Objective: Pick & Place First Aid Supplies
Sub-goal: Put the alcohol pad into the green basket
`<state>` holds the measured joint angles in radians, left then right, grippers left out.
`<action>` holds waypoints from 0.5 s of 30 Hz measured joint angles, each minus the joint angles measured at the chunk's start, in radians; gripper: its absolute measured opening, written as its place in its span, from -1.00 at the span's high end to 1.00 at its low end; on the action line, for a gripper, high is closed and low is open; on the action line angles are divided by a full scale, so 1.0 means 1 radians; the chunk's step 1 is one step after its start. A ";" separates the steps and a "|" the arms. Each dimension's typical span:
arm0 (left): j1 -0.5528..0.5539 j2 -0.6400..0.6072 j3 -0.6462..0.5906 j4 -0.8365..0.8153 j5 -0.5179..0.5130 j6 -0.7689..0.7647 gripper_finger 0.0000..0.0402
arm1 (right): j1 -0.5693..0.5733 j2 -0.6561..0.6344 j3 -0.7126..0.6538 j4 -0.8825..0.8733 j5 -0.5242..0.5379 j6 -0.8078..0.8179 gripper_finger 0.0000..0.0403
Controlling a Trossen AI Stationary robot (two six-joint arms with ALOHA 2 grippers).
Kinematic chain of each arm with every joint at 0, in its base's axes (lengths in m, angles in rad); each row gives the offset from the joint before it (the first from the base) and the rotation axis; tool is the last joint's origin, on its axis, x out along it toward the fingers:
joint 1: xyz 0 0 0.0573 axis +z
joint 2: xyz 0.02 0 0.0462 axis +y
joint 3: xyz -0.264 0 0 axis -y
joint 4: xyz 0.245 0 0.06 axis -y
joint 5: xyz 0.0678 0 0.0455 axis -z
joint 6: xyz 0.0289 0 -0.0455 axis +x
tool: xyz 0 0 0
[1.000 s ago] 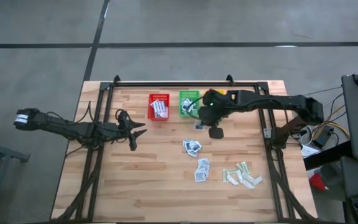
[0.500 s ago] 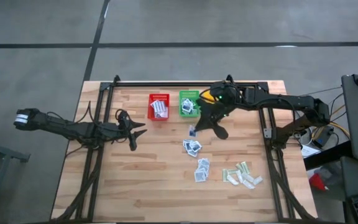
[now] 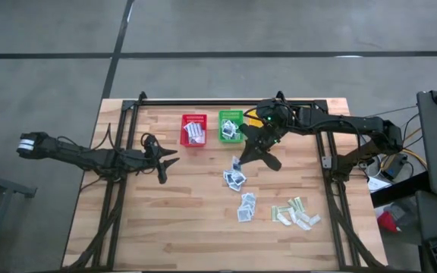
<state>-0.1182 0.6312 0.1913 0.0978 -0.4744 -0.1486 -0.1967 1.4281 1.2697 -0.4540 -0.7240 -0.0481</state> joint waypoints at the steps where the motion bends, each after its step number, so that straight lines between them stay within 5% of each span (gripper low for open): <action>1: 0.000 0.000 0.000 0.000 0.000 0.000 0.34 | 0.000 0.000 0.000 0.000 0.028 0.010 0.96; 15: 0.000 0.000 0.000 0.000 -0.004 0.000 0.34 | 0.000 0.000 0.000 -0.013 0.295 0.046 0.96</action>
<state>-0.1181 0.6308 0.1913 0.0978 -0.4782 -0.1486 -0.1967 1.4284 1.2694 -0.4671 -0.4287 -0.0025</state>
